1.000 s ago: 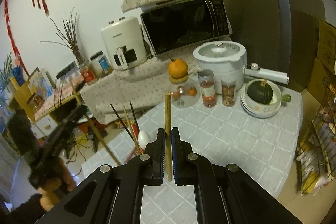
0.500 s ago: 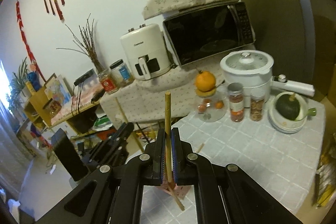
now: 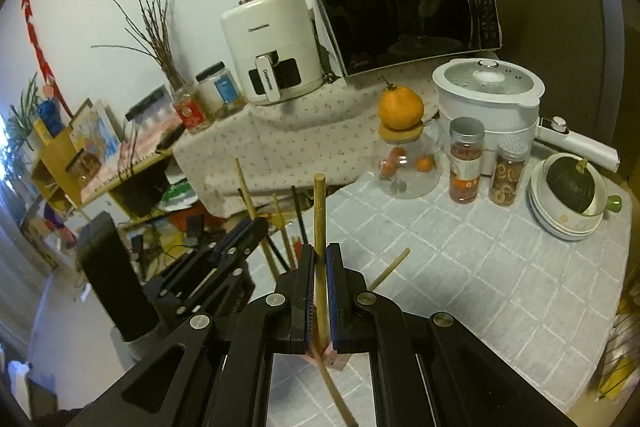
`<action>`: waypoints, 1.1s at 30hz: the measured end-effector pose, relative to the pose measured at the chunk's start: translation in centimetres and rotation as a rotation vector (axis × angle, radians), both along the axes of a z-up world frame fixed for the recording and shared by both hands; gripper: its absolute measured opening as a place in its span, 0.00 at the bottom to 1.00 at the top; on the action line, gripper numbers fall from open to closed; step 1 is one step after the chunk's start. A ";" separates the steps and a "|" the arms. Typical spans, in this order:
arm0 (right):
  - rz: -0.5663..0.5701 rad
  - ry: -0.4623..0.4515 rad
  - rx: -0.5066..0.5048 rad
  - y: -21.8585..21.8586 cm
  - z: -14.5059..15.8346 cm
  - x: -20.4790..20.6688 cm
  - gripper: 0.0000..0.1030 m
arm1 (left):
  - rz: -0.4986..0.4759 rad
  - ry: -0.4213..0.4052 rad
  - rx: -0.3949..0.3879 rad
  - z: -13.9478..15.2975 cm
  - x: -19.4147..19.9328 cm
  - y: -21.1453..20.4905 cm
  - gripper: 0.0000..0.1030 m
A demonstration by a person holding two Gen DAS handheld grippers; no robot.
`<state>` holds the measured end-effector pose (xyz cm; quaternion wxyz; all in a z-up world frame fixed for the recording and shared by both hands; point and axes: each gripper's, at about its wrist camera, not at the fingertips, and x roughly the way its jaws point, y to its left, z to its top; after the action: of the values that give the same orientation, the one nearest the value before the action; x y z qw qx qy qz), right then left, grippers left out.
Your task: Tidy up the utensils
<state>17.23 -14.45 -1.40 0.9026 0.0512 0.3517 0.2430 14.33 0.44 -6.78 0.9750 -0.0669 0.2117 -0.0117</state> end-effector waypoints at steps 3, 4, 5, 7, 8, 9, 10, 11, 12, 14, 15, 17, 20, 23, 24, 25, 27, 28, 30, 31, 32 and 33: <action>0.013 0.026 -0.016 0.5 -0.6 0.4 0.06 | -0.012 0.024 -0.019 0.0 0.1 0.1 0.07; 0.017 0.039 -0.025 0.6 -0.9 0.5 0.06 | -0.007 0.027 -0.023 0.1 0.1 0.2 0.07; 0.023 0.049 -0.032 0.8 -1.2 0.7 0.06 | -0.005 0.032 -0.025 0.1 0.1 0.2 0.08; 0.028 0.066 -0.045 1.1 -1.7 0.8 0.06 | -0.007 0.056 -0.031 0.1 0.2 0.3 0.18; 0.024 0.077 -0.042 1.0 -2.0 1.0 0.06 | -0.007 0.063 -0.033 0.2 0.2 0.4 0.21; 0.021 0.081 -0.035 0.9 -2.1 1.0 0.07 | -0.007 0.065 -0.032 0.3 0.1 0.5 0.26; 0.012 0.085 -0.022 0.7 -2.0 1.0 0.07 | -0.007 0.067 -0.029 0.6 -0.1 0.6 0.30; 0.005 0.084 -0.008 0.3 -1.9 1.0 0.08 | -0.010 0.070 -0.032 0.6 -0.2 0.7 0.31; 0.001 0.083 0.002 0.1 -1.7 1.0 0.10 | -0.013 0.074 -0.036 0.8 -0.3 0.9 0.33; -0.014 0.072 0.029 -0.8 -1.1 0.6 0.13 | -0.018 0.089 -0.048 0.9 -0.5 1.3 0.34; -0.018 0.067 0.032 -1.0 -0.8 0.5 0.14 | -0.019 0.106 -0.061 1.0 -0.7 1.5 0.35; -0.030 0.046 0.037 -1.8 0.0 -0.3 0.17 | -0.025 0.130 -0.071 1.1 -1.0 1.8 0.36; -0.056 0.020 0.043 -3.2 1.0 -1.5 0.22 | -0.035 0.164 -0.061 1.3 -1.9 1.7 0.45; -0.078 -0.005 0.027 -4.5 1.8 -2.9 0.26 | -0.047 0.196 -0.051 1.4 -3.3 1.4 0.62; -0.086 -0.014 0.020 -4.9 2.0 -3.4 0.30 | -0.055 0.214 -0.041 1.3 -3.8 1.1 0.63; -0.096 -0.020 0.015 -5.3 2.1 -4.0 0.34 | -0.065 0.229 -0.033 1.3 -4.3 0.8 0.65; -0.107 -0.029 0.002 -6.1 2.3 -5.2 0.44 | -0.072 0.248 -0.019 1.3 -5.2 0.4 0.70; -0.111 -0.035 -0.009 -6.5 2.3 -5.7 0.45 | -0.072 0.256 -0.013 1.4 -5.7 0.2 0.75; -0.123 -0.043 -0.032 -7.0 2.4 -6.6 0.52 | -0.068 0.263 0.004 1.7 -6.9 -0.3 0.78; -0.133 -0.047 -0.044 -7.3 2.4 -7.1 0.54 | -0.062 0.263 0.021 1.9 -7.5 -0.5 0.81; -0.149 -0.052 -0.056 -7.7 2.4 -7.9 0.58 | -0.051 0.267 0.040 2.0 -7.8 -0.7 0.82; -0.163 -0.059 -0.063 -8.0 2.4 -8.6 0.60 | -0.033 0.275 0.067 2.0 -8.3 -1.0 0.84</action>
<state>8.67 -22.50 1.04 0.9304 0.0442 0.3272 0.1590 6.04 -0.56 -4.75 0.9381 -0.0316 0.3448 -0.0112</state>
